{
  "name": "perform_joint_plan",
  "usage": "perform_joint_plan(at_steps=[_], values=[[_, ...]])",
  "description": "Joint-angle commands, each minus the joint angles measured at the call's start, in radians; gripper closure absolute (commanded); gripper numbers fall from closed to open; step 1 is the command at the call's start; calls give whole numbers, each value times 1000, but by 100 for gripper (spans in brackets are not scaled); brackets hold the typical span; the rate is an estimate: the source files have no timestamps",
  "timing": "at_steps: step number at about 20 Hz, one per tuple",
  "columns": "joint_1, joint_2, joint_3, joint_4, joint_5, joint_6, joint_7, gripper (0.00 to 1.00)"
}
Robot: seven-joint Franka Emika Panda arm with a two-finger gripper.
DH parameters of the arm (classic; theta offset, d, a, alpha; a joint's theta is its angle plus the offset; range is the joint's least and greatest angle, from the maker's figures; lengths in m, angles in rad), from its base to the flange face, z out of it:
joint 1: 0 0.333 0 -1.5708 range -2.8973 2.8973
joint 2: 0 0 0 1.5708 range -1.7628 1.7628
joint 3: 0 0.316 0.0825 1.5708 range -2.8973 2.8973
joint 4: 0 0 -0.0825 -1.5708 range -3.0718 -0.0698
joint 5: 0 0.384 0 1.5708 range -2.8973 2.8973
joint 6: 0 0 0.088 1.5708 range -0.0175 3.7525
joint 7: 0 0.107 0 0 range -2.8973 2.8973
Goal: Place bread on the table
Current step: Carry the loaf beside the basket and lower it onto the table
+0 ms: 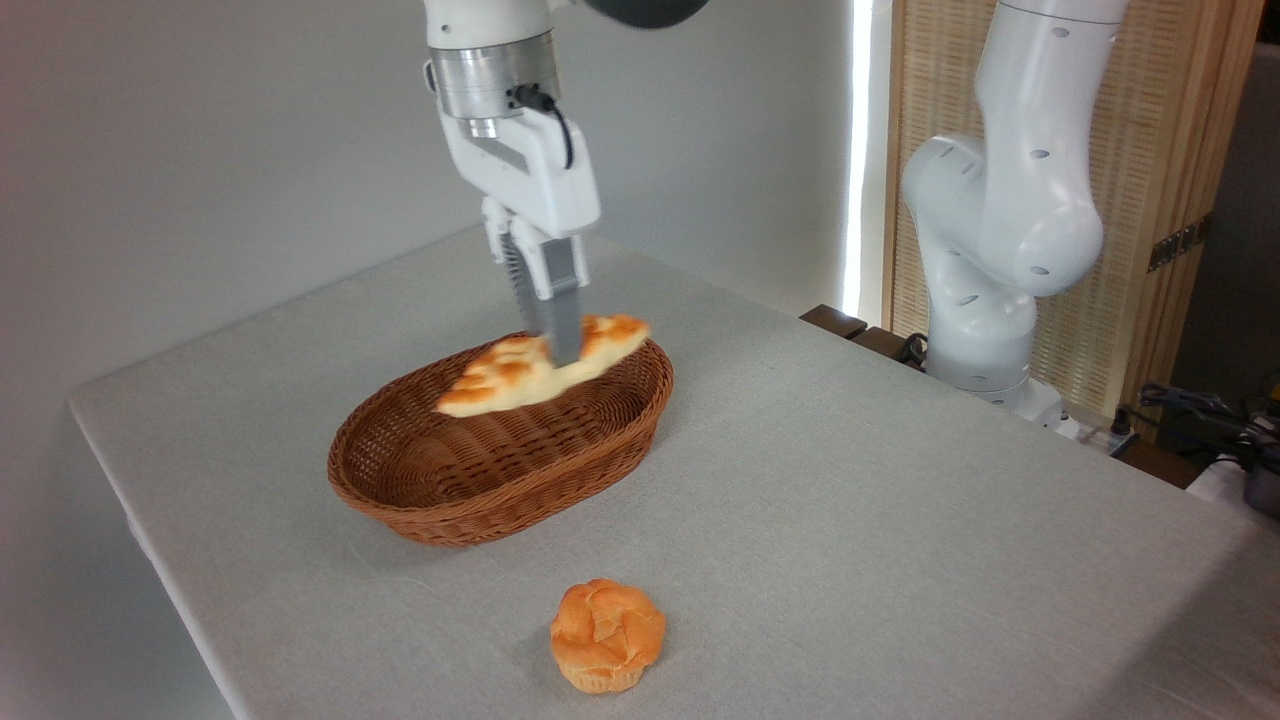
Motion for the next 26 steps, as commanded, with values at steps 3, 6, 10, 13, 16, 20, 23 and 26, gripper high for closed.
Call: perform_joint_plan(at_steps=[3, 6, 10, 13, 16, 20, 23, 26], values=[[-8, 8, 94, 6, 126, -150, 162, 66], [-8, 18, 166, -29, 139, -141, 184, 62], [-8, 104, 191, -89, 156, -104, 221, 42], [-7, 139, 194, -88, 156, -76, 216, 0], [-5, 149, 199, -80, 159, -71, 216, 0], [-4, 141, 217, -50, 157, -90, 201, 0], [-5, 141, 219, -40, 156, -90, 196, 0], [-5, 146, 217, -43, 156, -114, 196, 0]])
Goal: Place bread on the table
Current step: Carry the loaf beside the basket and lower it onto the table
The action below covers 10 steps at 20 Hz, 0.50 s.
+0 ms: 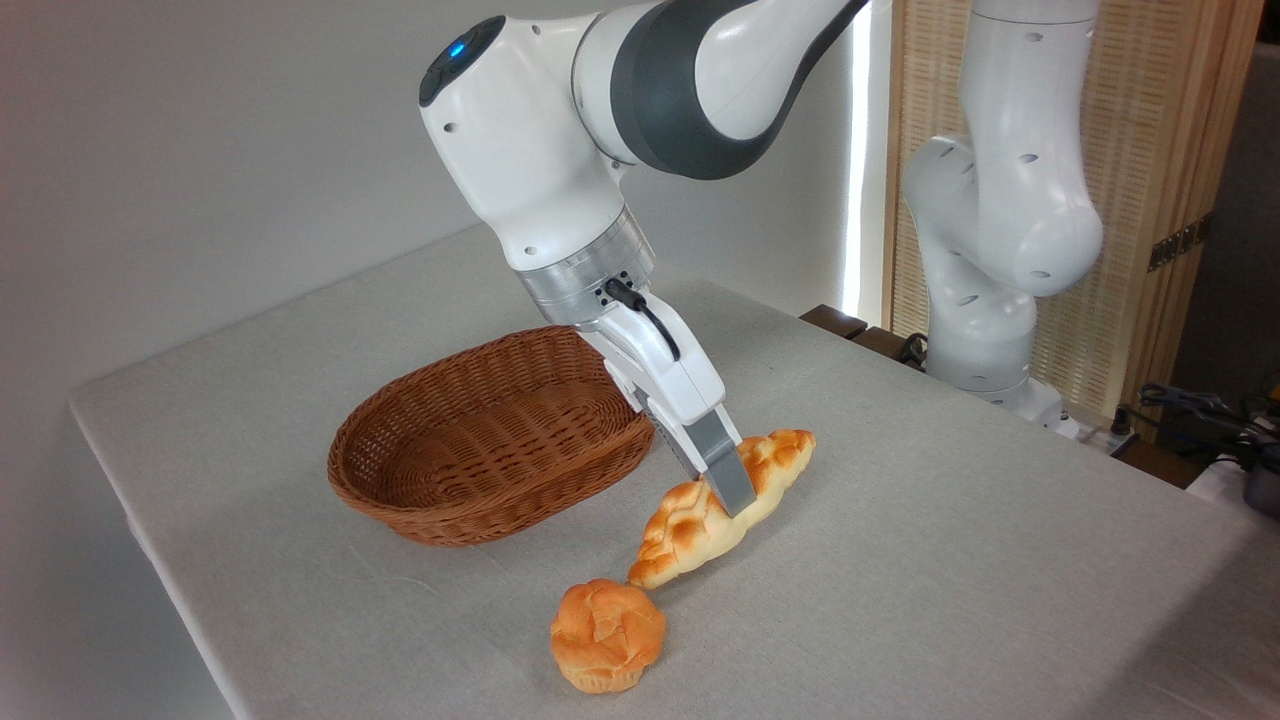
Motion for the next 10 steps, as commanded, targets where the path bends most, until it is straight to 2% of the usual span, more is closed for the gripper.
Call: perform_joint_plan(at_steps=[1, 5, 8, 9, 10], values=[[-6, -2, 4, 7, 14, -34, -12, 0], [-6, -8, 6, 10, 14, -34, -12, 0], [-6, -17, 6, 97, -1, -51, -15, 0], [-4, -17, 6, 155, -31, -72, -38, 0], [-4, -17, 6, 204, -83, -93, -61, 0]])
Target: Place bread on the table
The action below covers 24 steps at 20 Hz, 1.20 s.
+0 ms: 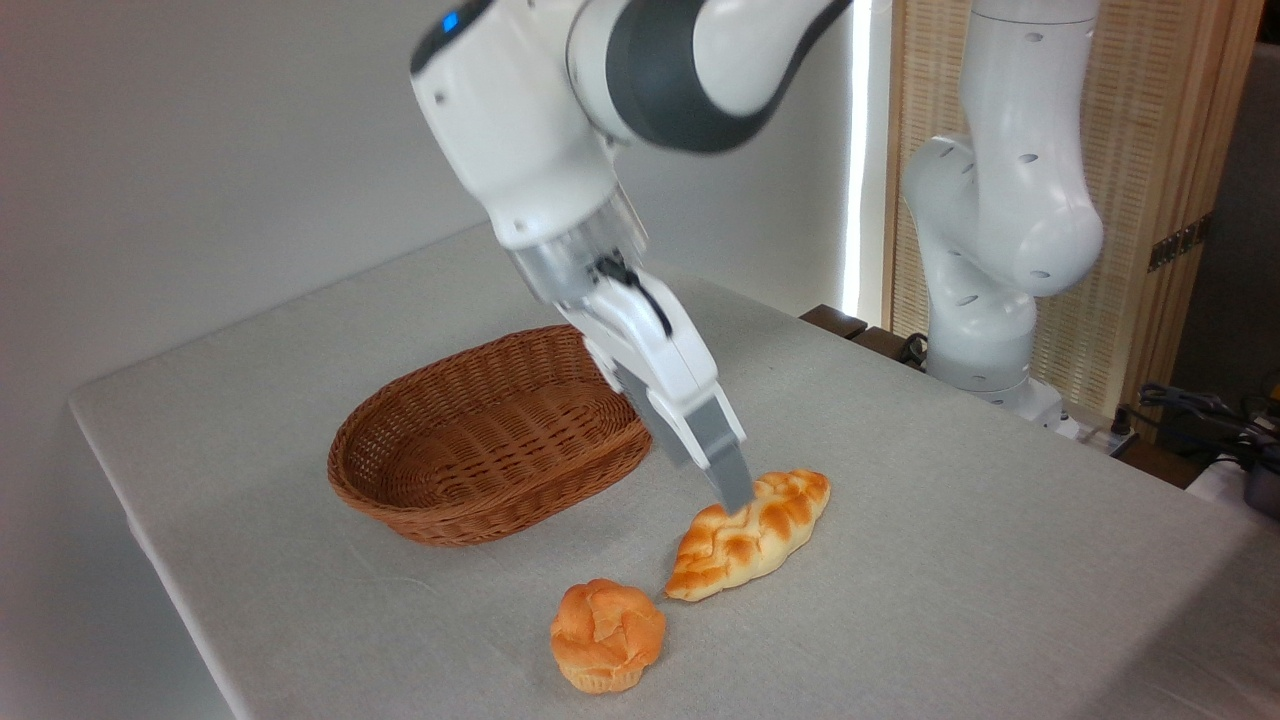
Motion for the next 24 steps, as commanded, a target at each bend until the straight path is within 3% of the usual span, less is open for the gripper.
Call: perform_joint_plan(at_steps=[1, 3, 5, 10, 15, 20, 24], values=[[-1, -11, 6, 181, -126, -91, -70, 0], [61, -11, -28, 243, -188, -94, -101, 0], [126, -5, -107, 312, -237, -94, -148, 0], [240, 28, -252, 349, -300, -79, -299, 0], [255, 35, -258, 353, -254, -82, -216, 0], [315, 75, -284, 415, -262, -90, -219, 0], [320, 73, -287, 415, -259, -93, -219, 0]])
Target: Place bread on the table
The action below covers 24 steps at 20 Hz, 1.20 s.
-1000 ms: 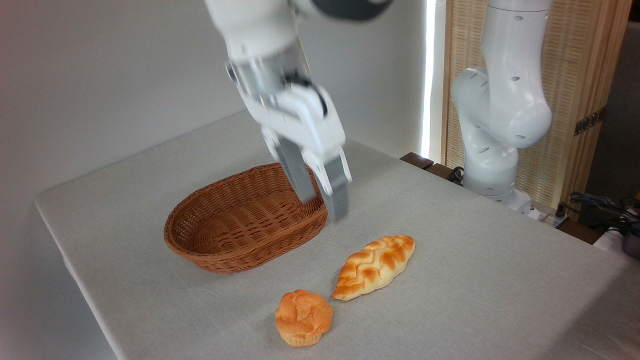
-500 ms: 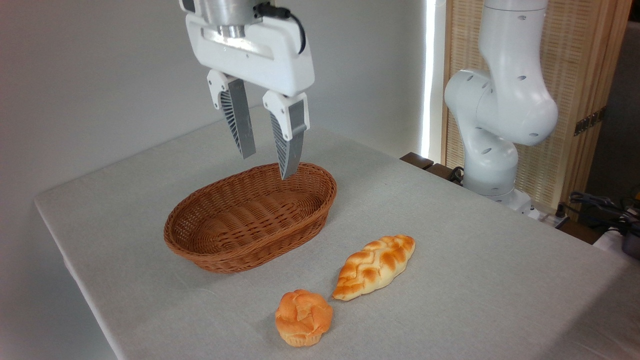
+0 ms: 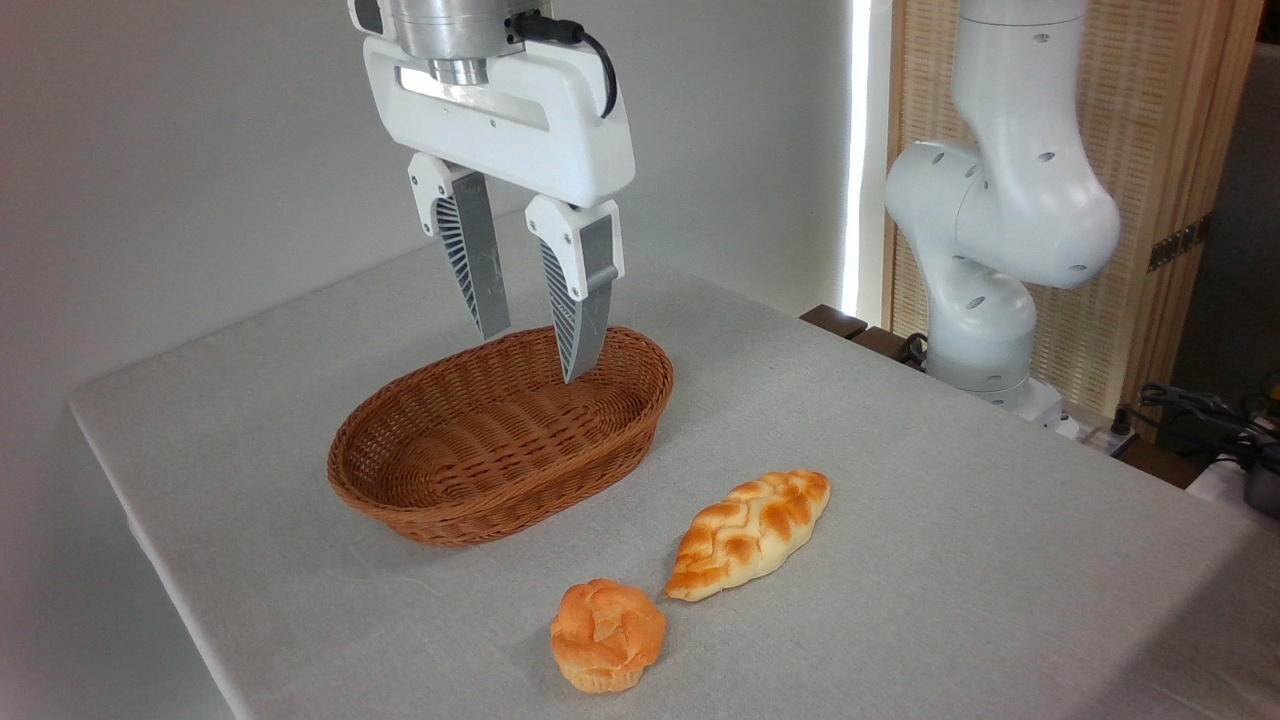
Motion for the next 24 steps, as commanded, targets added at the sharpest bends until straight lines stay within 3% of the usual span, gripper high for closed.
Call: perform_joint_plan(at_steps=[1, 14, 24], values=[[18, 15, -15, 28, 7, -27, 15, 0], [18, 13, -16, 27, 8, -27, 27, 0], [42, 30, -91, 28, 14, -27, 18, 0]])
